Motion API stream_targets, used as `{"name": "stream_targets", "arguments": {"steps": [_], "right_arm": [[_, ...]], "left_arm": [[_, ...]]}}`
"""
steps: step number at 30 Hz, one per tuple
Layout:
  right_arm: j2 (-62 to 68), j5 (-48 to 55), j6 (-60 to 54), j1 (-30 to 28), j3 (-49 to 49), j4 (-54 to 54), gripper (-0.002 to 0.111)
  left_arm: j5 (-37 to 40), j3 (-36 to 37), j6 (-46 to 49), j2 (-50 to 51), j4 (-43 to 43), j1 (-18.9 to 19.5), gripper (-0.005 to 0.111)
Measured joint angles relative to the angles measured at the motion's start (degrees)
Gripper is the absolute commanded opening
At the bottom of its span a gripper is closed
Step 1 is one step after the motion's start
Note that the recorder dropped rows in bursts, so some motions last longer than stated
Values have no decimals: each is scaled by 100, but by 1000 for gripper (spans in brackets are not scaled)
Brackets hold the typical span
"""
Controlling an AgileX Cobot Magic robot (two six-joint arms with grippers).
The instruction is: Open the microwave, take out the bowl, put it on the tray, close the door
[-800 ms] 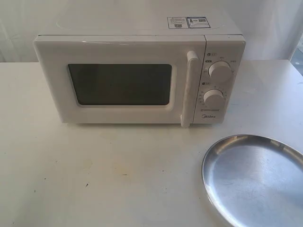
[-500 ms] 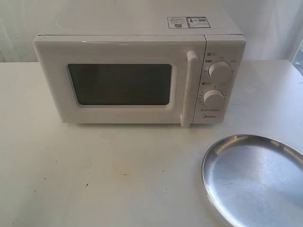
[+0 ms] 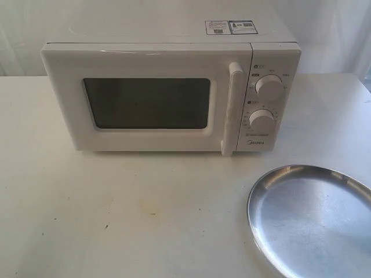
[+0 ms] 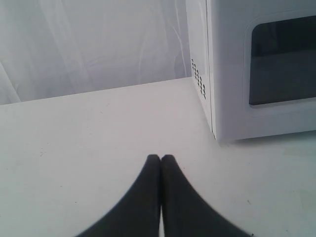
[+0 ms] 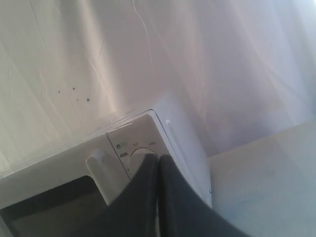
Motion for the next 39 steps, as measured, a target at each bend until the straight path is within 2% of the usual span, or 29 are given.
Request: {"name": "stream_targets", "arguments": {"steps": [11,14,18,19,21,25,29,32,35,39], "right_arm": [[0,-413,33,0,0,-135,0],[0,-904,353,75,0,-766,0],[195,-1734,1730,180,-423,-2526,0],[467,-2226,2323,194,-844,-3490,0],[1192,-3034,2683,194,-1453,-4533,0],[2976,-4073,2559,194,-2381,-5774,0],[5776,-4184,1196,178,-2537,-5276,0],[7198,-5081,617,-37,-2548,-5337,0],[8076,-5214,293,-317,-2737,-5500,0],[8485,-5052,103,-446,-2957,-5672,0]], "left_arm": [[0,0,0,0,0,0,0],[0,0,0,0,0,0,0],[0,0,0,0,0,0,0],[0,0,0,0,0,0,0],[0,0,0,0,0,0,0],[0,0,0,0,0,0,0],[0,0,0,0,0,0,0],[0,0,0,0,0,0,0],[0,0,0,0,0,0,0],[0,0,0,0,0,0,0]]}}
